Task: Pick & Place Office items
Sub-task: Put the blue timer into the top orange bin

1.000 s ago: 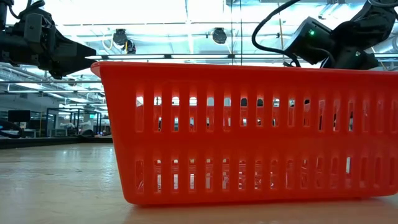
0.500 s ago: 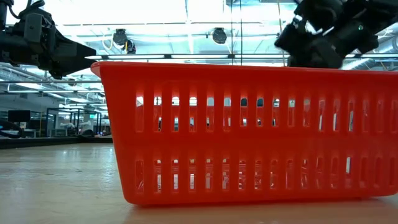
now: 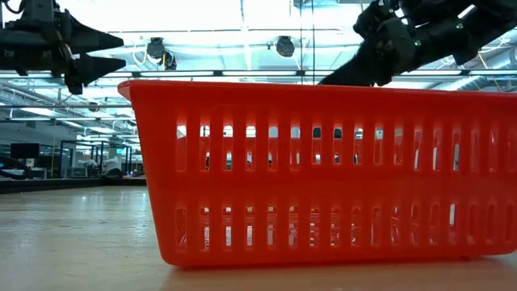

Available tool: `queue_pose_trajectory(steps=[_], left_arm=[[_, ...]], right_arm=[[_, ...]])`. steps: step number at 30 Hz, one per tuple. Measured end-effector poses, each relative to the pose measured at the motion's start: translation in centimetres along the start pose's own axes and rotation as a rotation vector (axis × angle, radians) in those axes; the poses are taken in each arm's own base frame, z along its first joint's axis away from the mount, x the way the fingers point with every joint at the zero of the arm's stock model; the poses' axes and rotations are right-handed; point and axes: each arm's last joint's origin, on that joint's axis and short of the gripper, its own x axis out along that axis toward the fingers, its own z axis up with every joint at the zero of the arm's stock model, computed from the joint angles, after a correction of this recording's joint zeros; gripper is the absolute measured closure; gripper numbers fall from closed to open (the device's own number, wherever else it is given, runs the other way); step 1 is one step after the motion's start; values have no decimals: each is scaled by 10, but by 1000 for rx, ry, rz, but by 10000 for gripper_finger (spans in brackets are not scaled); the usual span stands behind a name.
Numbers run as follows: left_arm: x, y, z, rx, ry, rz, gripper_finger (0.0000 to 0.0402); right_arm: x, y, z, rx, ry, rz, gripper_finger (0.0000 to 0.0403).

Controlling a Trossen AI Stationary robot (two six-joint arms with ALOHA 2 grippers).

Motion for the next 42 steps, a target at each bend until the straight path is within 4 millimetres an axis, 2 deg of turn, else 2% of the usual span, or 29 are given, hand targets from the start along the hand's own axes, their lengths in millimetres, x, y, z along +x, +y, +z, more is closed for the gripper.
queue_pose_trajectory(steps=[3, 8, 14, 19, 23, 28, 36, 42], left_arm=[[1, 0, -2, -37, 7, 4, 133], [6, -1, -9, -213, 65, 22, 133], [21, -9, -18, -226, 108, 8, 133], [41, -22, -25, -147, 138, -37, 133], [68, -41, -31, -36, 235, -65, 133], [111, -70, -37, 120, 303, -77, 133], [178, -120, -39, 196, 299, -260, 133], [205, -137, -43, 215, 306, -285, 133]], right_arm=[[4, -2, 2, 1, -42, -9, 334], [11, -2, 4, 5, -104, 65, 348], [19, 2, 8, 8, -206, 192, 340], [22, 3, 8, 8, -238, 237, 344], [23, 4, 8, 6, -248, 262, 347], [22, 6, 10, 8, -271, 294, 343], [22, 12, 9, 6, -262, 319, 346], [22, 17, 10, 3, -266, 338, 345]])
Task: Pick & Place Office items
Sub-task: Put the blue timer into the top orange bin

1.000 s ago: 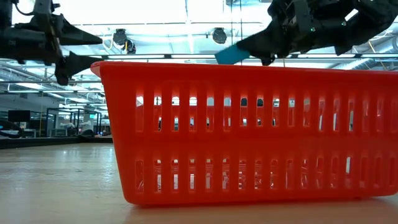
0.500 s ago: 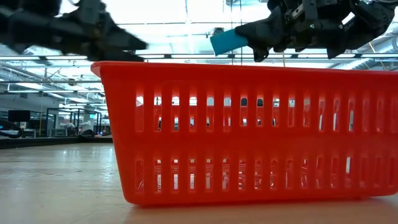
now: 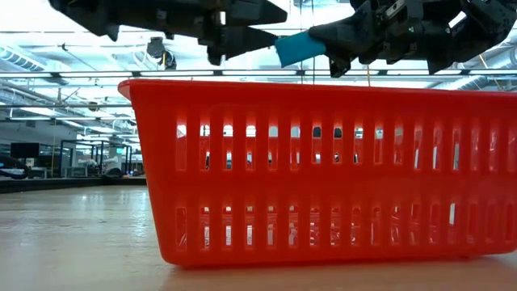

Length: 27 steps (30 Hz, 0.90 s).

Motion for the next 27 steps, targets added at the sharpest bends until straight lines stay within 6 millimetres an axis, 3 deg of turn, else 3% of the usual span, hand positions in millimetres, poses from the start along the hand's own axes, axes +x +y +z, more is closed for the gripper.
queue_pose_trajectory(steps=[19, 22, 27], left_arm=[[9, 10, 3, -76, 33, -16, 138], [9, 10, 3, -79, 31, -36, 164], [9, 9, 5, -83, 12, -42, 244]], right_arm=[[2, 12, 8, -3, -81, 95, 345], [2, 12, 9, 1, -89, 97, 345], [2, 12, 10, 0, -95, 92, 345]])
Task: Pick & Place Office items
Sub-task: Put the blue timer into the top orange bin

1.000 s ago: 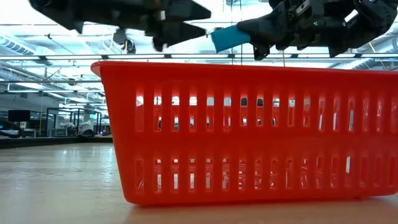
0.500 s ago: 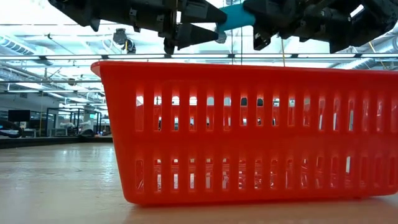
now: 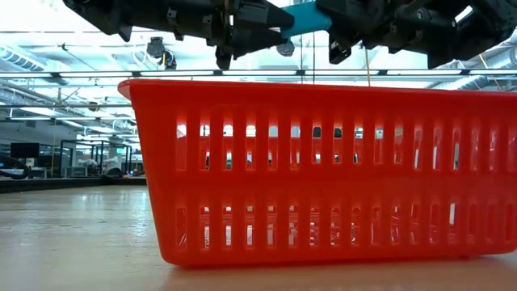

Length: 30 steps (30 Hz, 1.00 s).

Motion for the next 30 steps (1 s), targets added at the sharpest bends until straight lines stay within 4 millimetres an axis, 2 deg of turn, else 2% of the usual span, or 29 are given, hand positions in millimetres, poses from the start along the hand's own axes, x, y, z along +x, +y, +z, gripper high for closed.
queue_pose_trajectory(steps=[6, 11, 16, 19, 21, 23, 27, 30], left_arm=[[0, 0, 3, 32, -32, -10, 342], [-3, 1, 10, 108, -64, 5, 345], [-20, 6, 38, 202, -125, 136, 344], [-33, 21, 63, 192, -201, 264, 333], [-37, 31, 68, 190, -205, 330, 331], [-38, 44, 69, 191, -187, 374, 336], [-38, 89, 75, 101, -193, 485, 343], [-31, 121, 65, 27, -80, 523, 343]], right_arm=[[0, 0, 1, 1, -5, -5, 341], [0, 0, 0, 9, 2, -9, 314], [-1, -1, 2, 54, -1, -16, 286], [-1, -1, -4, 64, 37, 22, 275], [-2, -3, -2, 57, 31, -4, 271], [-3, -5, -4, 40, 57, -23, 269], [-6, -12, -12, 51, 129, -56, 272], [-10, -21, -20, 78, 213, -127, 276]])
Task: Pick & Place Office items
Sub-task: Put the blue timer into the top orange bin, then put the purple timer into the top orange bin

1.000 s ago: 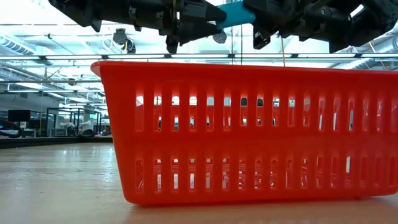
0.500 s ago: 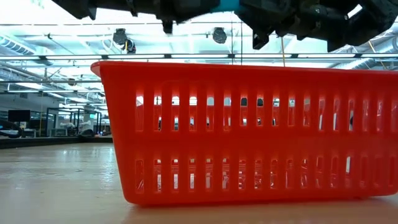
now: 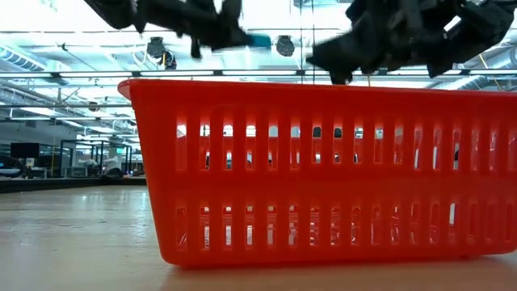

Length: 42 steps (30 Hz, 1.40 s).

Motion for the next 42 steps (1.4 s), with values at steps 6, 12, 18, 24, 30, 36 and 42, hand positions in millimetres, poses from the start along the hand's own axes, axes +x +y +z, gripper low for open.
queue_pose_trajectory(steps=[6, 12, 18, 24, 30, 36, 42], left_arm=[[40, 39, -25, -30, 136, 34, 343], [67, 62, -74, -116, 251, 54, 343], [83, 75, -122, -156, 348, 107, 343], [92, 83, -151, -200, 412, 139, 343], [93, 82, -148, -196, 403, 140, 343], [93, 82, -148, -201, 400, 143, 294], [93, 82, -147, -194, 395, 141, 226]], right_arm=[[-11, -28, -26, -3, 272, -368, 285], [-24, -46, -38, 34, 414, -562, 287], [-26, -49, -39, 46, 416, -575, 287], [-26, -49, -39, 46, 417, -573, 287], [-26, -49, -38, 46, 415, -573, 287], [-26, -49, -38, 48, 412, -574, 287], [-26, -49, -38, 48, 412, -574, 287]])
